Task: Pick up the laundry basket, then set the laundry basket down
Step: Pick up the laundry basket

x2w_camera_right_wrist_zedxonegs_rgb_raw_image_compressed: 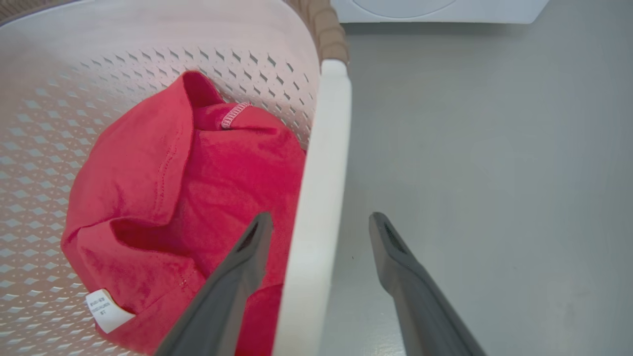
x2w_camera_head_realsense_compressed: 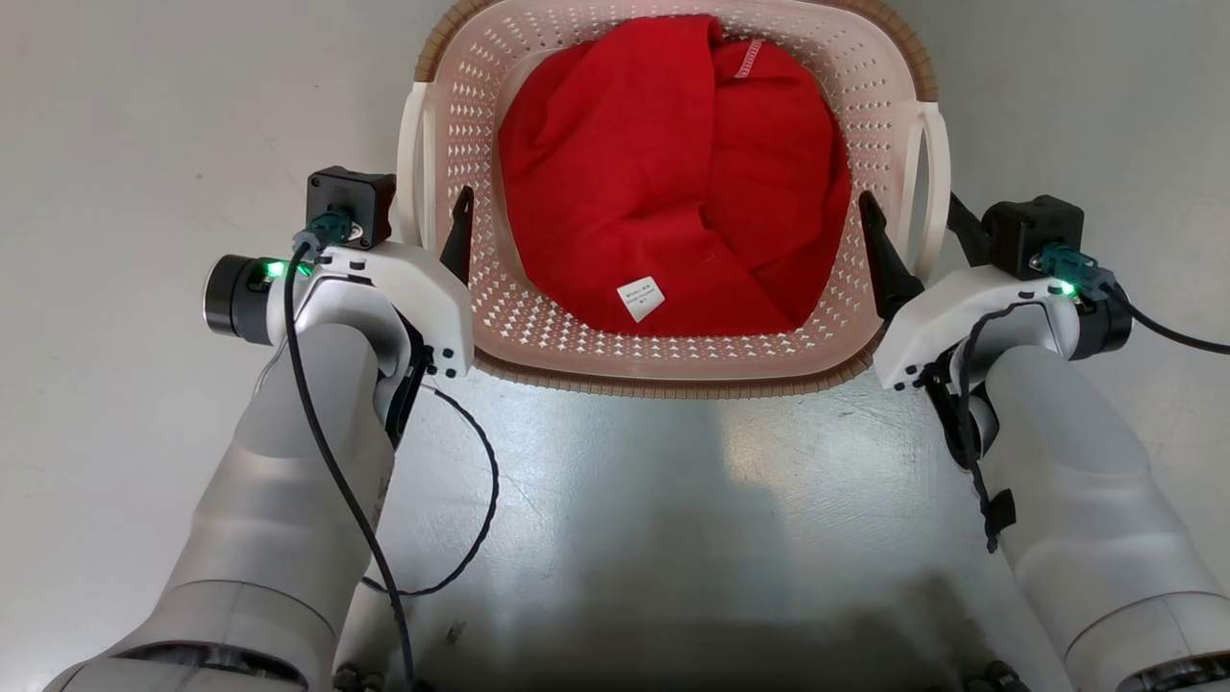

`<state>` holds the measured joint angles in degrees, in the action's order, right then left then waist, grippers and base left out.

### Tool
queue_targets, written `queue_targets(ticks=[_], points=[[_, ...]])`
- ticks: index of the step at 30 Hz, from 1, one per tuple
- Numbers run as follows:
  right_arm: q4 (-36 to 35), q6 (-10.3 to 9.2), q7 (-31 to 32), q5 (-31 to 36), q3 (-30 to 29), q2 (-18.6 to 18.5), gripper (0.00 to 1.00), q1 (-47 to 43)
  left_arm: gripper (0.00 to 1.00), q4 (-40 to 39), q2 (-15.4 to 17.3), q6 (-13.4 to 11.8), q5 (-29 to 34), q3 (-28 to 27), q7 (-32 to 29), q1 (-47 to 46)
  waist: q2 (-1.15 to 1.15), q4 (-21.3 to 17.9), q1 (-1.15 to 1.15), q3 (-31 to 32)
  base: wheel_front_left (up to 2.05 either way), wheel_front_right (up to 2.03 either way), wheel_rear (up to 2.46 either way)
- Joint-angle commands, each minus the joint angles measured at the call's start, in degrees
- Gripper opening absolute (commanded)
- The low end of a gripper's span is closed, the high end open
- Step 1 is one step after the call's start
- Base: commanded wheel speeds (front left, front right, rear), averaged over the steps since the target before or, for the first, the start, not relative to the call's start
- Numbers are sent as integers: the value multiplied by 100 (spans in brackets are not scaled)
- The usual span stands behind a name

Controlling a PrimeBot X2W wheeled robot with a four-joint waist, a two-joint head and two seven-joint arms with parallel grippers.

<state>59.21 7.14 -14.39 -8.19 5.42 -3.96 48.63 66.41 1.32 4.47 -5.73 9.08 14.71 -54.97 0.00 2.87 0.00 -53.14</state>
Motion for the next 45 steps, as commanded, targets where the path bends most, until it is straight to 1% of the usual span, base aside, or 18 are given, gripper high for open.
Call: queue_targets(ticks=[1, 2, 3, 4, 5, 7, 8, 18, 23, 29, 38, 45], points=[[-38, 35, -61, -74, 106, 108, 100, -137, 100, -40, 160, -62, -35, -66, 29, 59, 0, -2, 0, 2, 0, 0, 0], [-33, 35, -61, -96, 108, 108, 100, -131, 100, -41, 160, -62, -37, -58, 29, 53, 0, -4, 0, 0, 0, 0, 0], [-21, 35, -61, -125, 116, 108, 55, -123, 100, -34, 173, -46, -39, -50, 29, 39, 0, -7, 0, -5, 0, 0, 0], [6, 35, -61, -156, 130, 108, 33, -119, 95, -1, 174, -7, -47, -33, 29, 34, 0, -9, 0, -4, 0, 0, 0], [55, 35, -61, -232, 172, 108, 0, -121, 12, 62, 172, 61, -71, -10, 29, 18, 0, -8, 0, -1, 0, 0, 0], [111, 35, -61, -380, 228, 108, 0, -94, 12, 156, 171, 121, -102, 23, 15, -23, 0, -16, 0, -5, 0, 0, 0], [128, 35, -61, -418, 238, 108, 0, -85, 0, 195, 169, 126, -126, 26, 19, -36, 0, -9, 0, 5, 0, 0, 0], [216, 35, -61, -726, 488, 108, 0, -88, 0, 283, 160, 83, -221, 113, 28, -63, 0, -48, 0, 98, 0, 0, 0], [316, 35, -61, -882, 682, 108, 0, -175, 0, 477, 158, 31, -246, 178, 28, -25, 0, -75, 0, 289, 0, 0, 0], [481, 35, -61, -1214, 962, 108, 0, -206, 0, 627, 157, 32, -313, 285, 19, 69, 0, -119, 0, 564, 0, 0, 0], [1007, 35, -59, -1740, 1569, 108, 0, -257, 0, 722, 156, 23, -467, 575, -295, 445, 0, -153, 0, 1251, 0, 0, 0], [1215, 35, 192, -2181, 2053, 108, 0, -463, 0, 743, 156, -59, -626, 718, -560, 780, 0, -189, 0, 1990, 0, 0, 0]])
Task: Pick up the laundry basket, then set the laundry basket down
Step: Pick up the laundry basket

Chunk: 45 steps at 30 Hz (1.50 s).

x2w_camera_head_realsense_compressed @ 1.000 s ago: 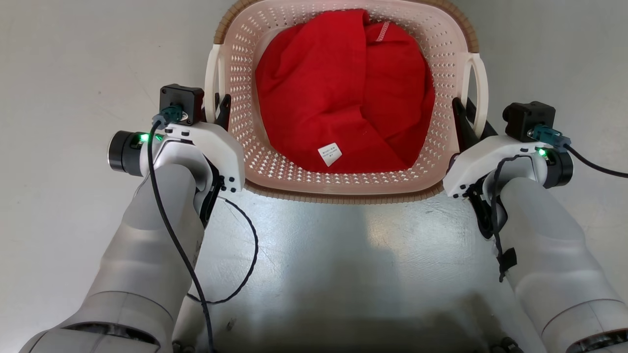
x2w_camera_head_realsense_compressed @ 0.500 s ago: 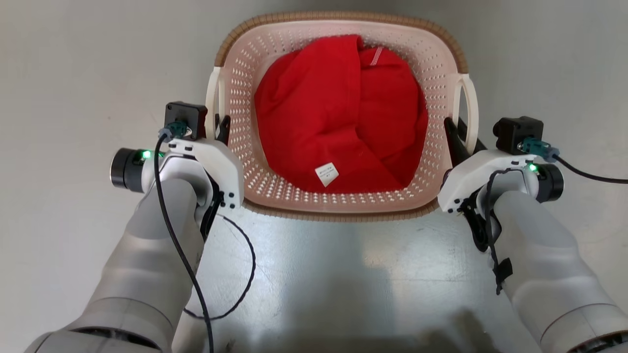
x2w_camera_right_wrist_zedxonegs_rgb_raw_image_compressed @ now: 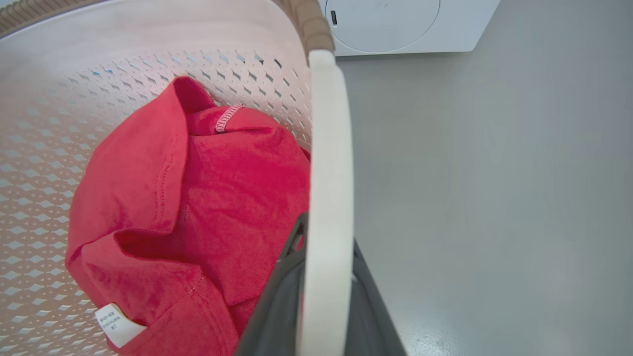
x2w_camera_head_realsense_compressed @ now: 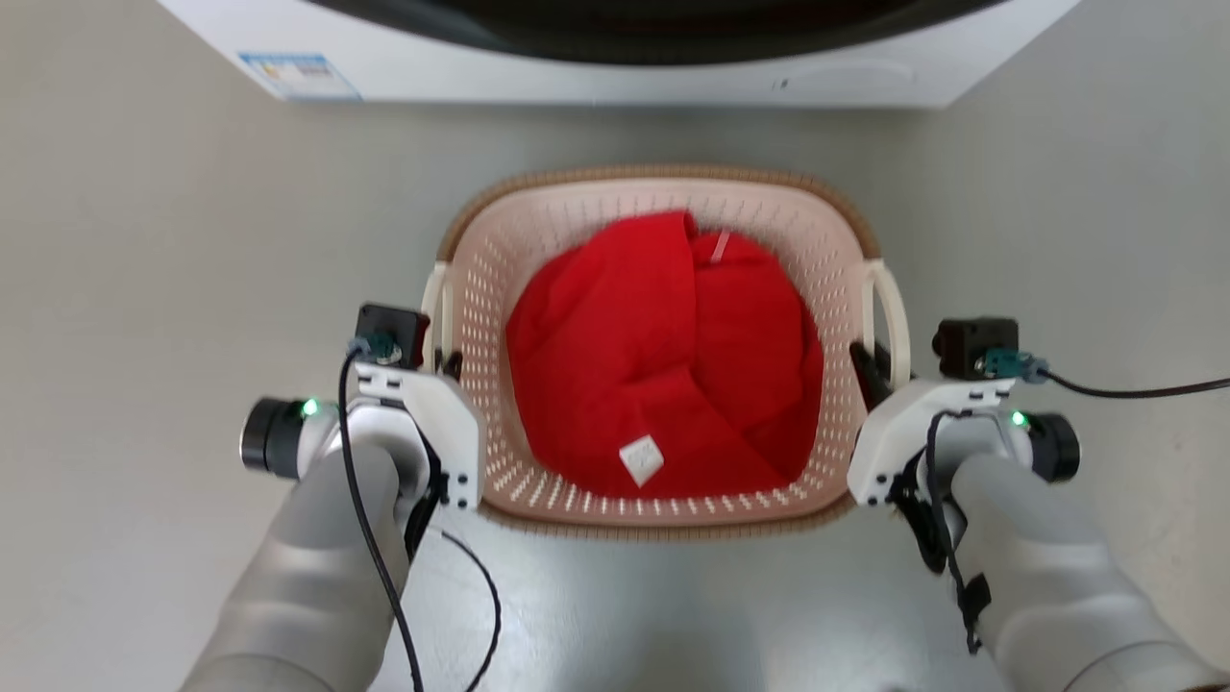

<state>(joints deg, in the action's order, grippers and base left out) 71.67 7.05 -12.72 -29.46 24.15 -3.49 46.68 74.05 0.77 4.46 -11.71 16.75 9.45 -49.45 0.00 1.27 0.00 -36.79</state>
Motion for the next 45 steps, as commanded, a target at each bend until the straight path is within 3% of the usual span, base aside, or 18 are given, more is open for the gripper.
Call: queue_targets(ticks=[1, 20, 37, 45], points=[[-20, 44, 75, -127, 240, 61, 0, -313, 0, -20, 211, -68, -41, -39, -86, 290, 0, -39, 0, 474, 0, 0, 0], [-2, 44, 1003, -1091, 1381, 61, 0, -1144, 0, -11, 312, 26, -285, 88, -1216, 1695, 0, -365, 0, 2706, 0, 0, 0], [35, 44, 1209, -1803, 1908, 61, 0, -1615, 0, -10, 350, 111, -414, 244, -1746, 2076, 0, -469, 0, 3518, 0, 0, 0], [135, 44, 1146, -2061, 2005, 61, 0, -1599, 0, -10, 297, 149, -534, 278, -1704, 2086, 0, -384, 0, 3682, 0, 0, 0]])
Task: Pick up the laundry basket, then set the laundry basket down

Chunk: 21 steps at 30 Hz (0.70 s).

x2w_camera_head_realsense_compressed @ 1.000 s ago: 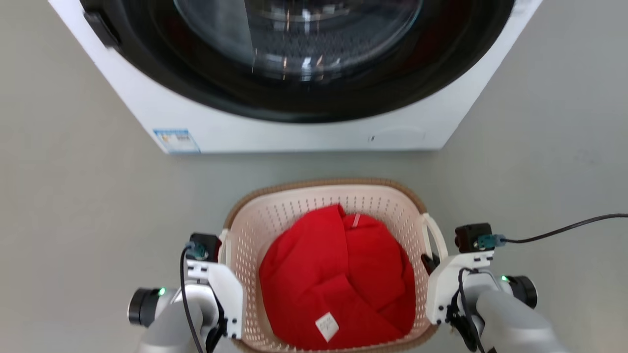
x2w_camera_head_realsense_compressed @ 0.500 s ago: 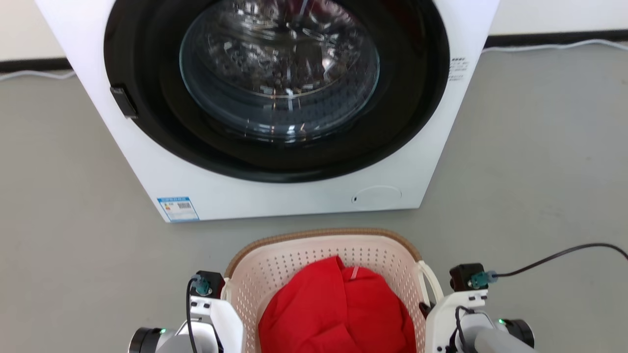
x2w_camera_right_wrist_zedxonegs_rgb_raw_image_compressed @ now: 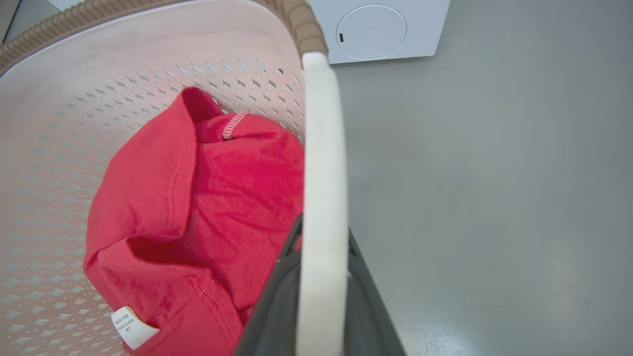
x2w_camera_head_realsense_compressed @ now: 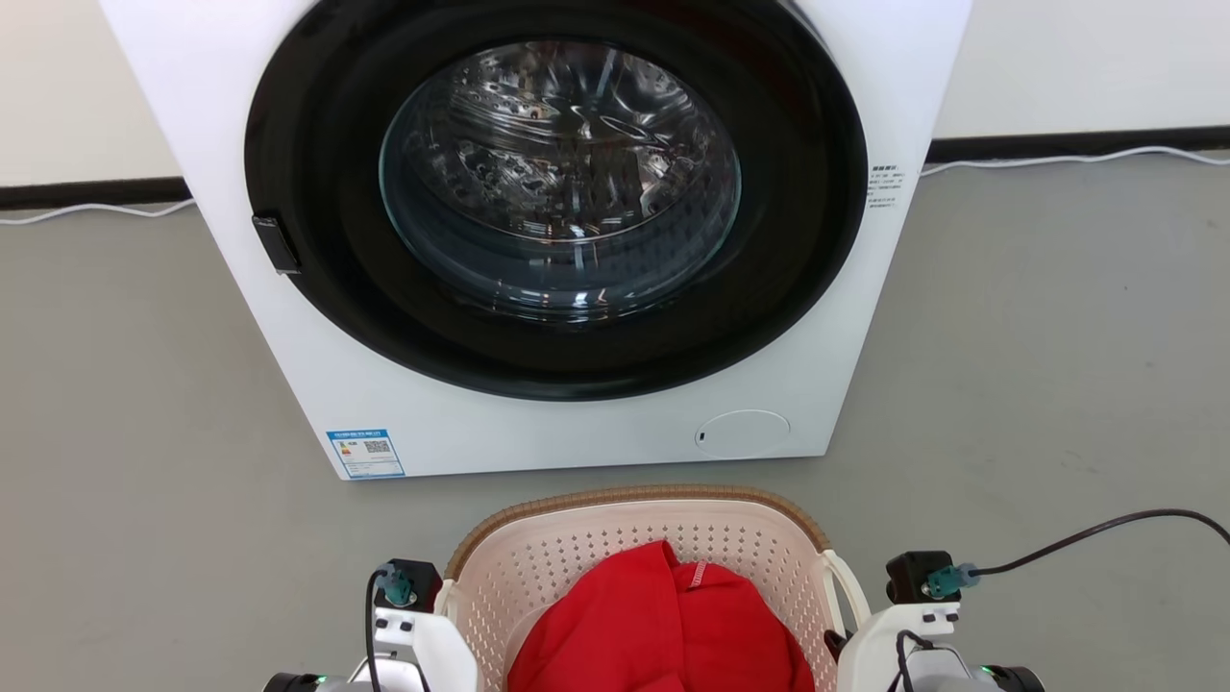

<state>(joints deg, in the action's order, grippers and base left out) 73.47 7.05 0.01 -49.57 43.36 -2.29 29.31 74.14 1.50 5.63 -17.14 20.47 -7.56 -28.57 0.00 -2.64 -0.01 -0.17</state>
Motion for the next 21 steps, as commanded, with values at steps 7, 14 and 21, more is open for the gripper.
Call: queue_targets(ticks=[7, 14, 21], points=[[9, 44, -144, -157, 176, -59, 0, 160, 0, -19, 204, 32, -56, -59, -7, 44, 0, 42, 1, 107, 0, 0, 0], [30, 44, -167, -306, 296, -59, 0, 147, 0, -19, 176, -3, -93, 30, -77, 64, 0, 57, 1, 136, 0, 0, 0], [26, 44, -166, -494, 470, -59, 0, 138, 0, -19, 162, -1, -119, 123, -84, 65, 0, 52, 1, 127, 0, 0, 0]])
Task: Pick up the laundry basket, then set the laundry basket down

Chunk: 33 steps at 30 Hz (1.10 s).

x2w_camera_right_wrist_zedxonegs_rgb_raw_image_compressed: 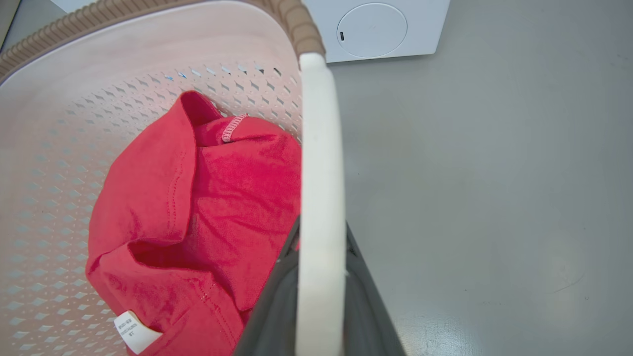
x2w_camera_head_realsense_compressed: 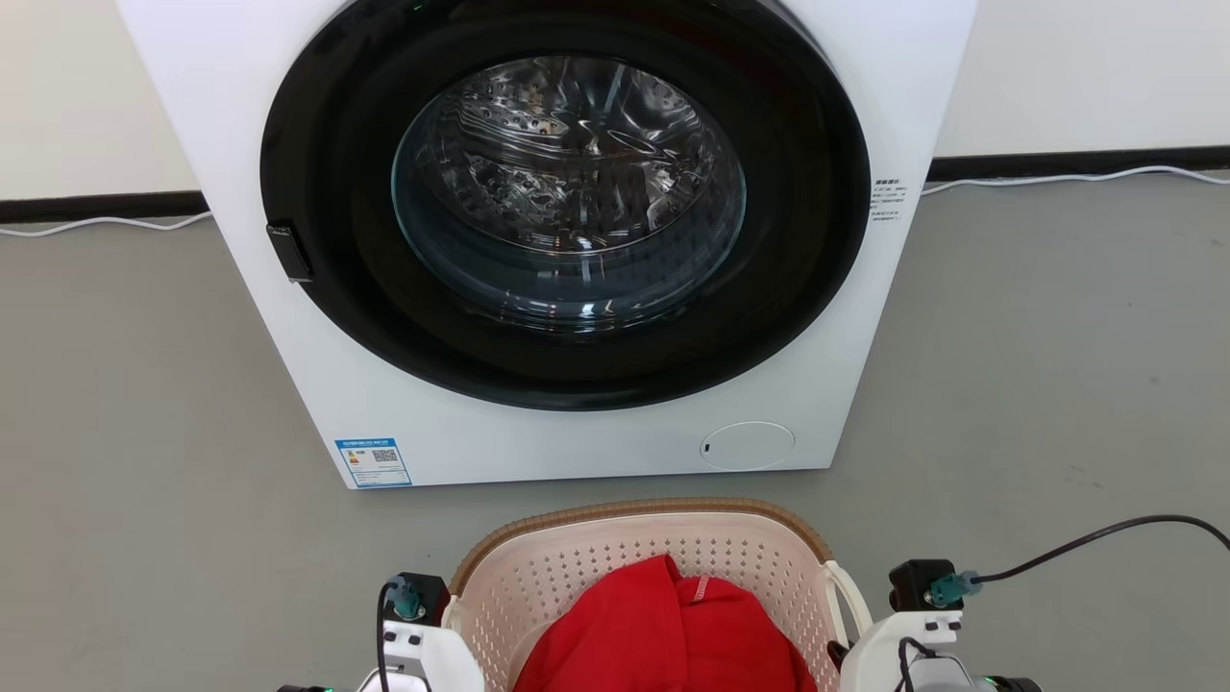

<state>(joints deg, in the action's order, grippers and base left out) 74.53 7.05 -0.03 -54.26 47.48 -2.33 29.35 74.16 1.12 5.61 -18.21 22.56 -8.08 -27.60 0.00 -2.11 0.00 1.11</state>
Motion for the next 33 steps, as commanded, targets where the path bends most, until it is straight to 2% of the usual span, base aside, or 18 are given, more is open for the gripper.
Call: queue_targets(ticks=[1, 20, 33], points=[[-84, 44, -167, -53, 83, -54, 0, 137, 0, -21, 199, 0, -19, -74, -33, -35, 0, 1, 0, -1, 0, 0, 0], [-60, 44, -253, -345, 413, -54, 0, 220, 0, -21, 204, -43, -176, 50, -37, -61, 0, -2, 0, -1, 0, 0, 0], [-58, 44, -480, -436, 485, -54, 0, 286, 0, -21, 228, -123, -260, 81, 107, -195, 0, 43, 0, -238, 0, 0, 0]])
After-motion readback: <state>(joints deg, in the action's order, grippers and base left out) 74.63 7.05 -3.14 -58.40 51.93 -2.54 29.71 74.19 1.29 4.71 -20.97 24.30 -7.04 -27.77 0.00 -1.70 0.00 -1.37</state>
